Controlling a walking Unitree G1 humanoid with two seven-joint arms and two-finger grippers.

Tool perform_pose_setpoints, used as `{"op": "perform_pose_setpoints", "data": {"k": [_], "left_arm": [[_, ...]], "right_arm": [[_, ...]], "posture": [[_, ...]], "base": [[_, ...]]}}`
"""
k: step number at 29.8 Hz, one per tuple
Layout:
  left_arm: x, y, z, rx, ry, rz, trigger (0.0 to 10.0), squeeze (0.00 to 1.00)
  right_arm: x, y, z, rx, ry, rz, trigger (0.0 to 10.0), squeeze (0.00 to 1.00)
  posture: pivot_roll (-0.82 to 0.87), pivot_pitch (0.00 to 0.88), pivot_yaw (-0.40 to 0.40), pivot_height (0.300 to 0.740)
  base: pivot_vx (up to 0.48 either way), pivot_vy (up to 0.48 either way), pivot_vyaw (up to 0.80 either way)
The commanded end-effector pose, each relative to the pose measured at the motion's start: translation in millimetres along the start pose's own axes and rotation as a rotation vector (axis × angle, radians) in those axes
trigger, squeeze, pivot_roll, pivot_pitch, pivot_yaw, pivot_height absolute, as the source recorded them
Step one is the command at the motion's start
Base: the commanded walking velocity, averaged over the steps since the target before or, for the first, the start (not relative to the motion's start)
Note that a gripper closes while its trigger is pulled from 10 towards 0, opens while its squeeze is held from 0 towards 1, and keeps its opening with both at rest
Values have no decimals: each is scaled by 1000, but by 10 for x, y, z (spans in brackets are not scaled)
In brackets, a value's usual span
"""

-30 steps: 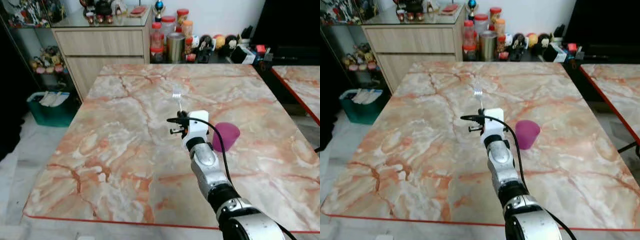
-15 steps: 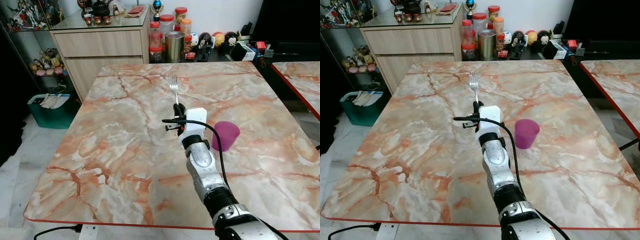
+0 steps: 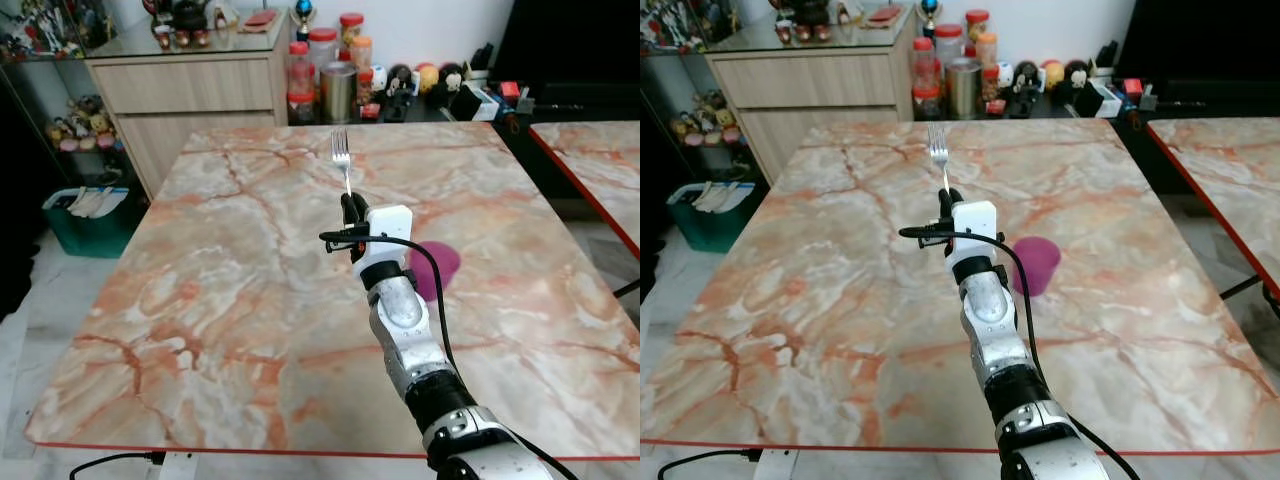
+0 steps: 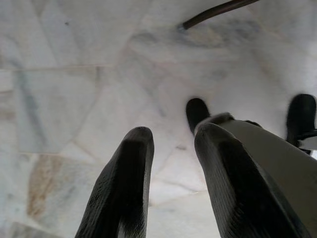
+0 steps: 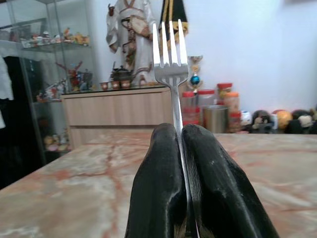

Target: Setting the table

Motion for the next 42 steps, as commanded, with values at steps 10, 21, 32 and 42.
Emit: {"op": "perform_pose_setpoints", "data": {"k": [10,21,32,42], "left_arm": [[8,-2,-35,-19,-1,4,10000,0],[29,-4,-49,-22,-20,8,10000,0],[8,-10,-80,-23,-24,27,10000,0],[-33,-8,-55,-16,-20,40,10000,0]], "right_arm": [[-68,52,174,67,-18,32,10000,0],[-39,50,223,80,-32,24,10000,0],[-40,48,245,85,-27,25,10000,0],[-33,25,157,35,-78,10,10000,0]], "posture": [[-9,0,6,740],[-15,0,6,740],[-13,0,8,740],[-11,0,19,740]], "base": [[0,-366,0],[0,-390,0],[0,-388,0],[0,-374,174]]}}
Point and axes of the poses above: a point about 5 cm out from each wrist's last joint towards the gripper, its own y axis pointing out of the wrist towards the gripper, its own z axis along the axis of the wrist's last joint, x = y × z, the point moved 2 cm from there along y, pointing out of the wrist towards the gripper, and after that the axes turned 4 degrees about -y, right-handed, at the moved point
